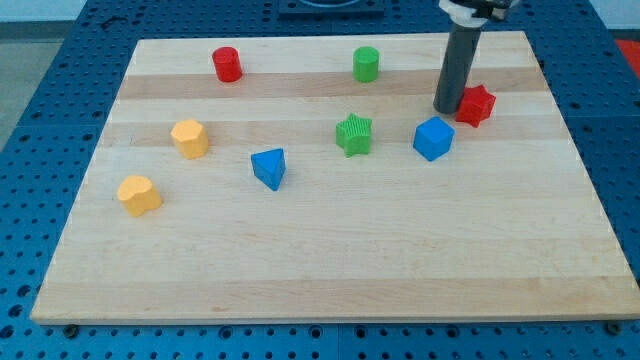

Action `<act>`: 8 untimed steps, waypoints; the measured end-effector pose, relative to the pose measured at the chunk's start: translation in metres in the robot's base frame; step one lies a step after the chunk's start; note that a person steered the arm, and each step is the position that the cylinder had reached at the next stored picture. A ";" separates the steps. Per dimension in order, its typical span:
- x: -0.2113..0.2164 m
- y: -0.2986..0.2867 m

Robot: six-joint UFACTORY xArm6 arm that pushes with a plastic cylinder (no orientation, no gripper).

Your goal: Push the red circle towards the center

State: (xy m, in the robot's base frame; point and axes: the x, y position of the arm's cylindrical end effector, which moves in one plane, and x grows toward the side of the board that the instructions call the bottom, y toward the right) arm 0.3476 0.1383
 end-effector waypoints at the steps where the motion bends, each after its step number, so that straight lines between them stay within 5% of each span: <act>1: 0.000 -0.062; 4: -0.016 -0.293; 6: -0.087 -0.348; 8: -0.132 -0.325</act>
State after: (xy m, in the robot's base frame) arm 0.2152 -0.1863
